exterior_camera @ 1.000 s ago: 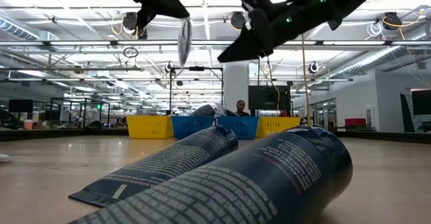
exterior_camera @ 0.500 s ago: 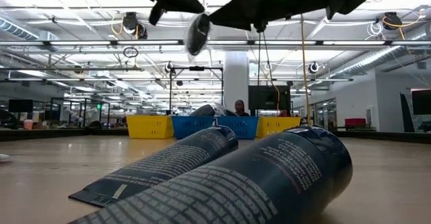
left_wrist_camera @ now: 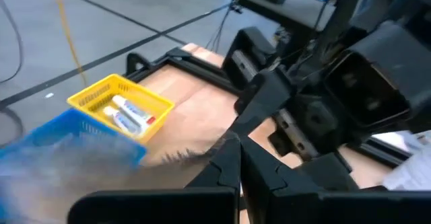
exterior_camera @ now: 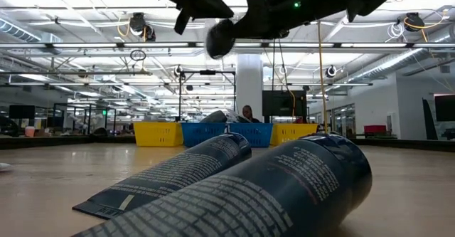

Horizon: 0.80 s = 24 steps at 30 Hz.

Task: Pick & Place Travel size toiletries
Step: Put the black hairbrush into the right blue bin

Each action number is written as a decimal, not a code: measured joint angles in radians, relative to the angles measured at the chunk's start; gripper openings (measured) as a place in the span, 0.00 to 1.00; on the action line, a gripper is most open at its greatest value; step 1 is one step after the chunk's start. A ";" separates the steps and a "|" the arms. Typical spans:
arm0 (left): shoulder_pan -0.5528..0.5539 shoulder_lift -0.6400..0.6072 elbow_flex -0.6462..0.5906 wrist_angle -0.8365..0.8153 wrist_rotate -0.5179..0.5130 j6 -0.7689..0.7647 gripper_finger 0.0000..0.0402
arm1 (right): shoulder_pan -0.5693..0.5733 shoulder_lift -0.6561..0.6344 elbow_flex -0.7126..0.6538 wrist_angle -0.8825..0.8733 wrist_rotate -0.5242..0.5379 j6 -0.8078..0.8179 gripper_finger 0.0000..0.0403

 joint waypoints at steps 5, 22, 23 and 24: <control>-0.006 0.006 0.000 0.014 0.009 0.006 0.00 | -0.013 0.000 0.000 0.012 0.003 0.001 0.32; -0.008 0.005 0.000 0.007 0.016 0.045 0.02 | -0.034 0.000 0.000 -0.005 0.006 0.032 0.05; -0.008 0.005 0.000 0.007 0.016 0.049 0.03 | -0.039 0.000 0.000 -0.010 0.007 0.032 0.05; -0.008 0.005 0.000 0.007 0.016 0.059 0.04 | -0.044 0.000 0.000 -0.017 0.007 0.032 0.05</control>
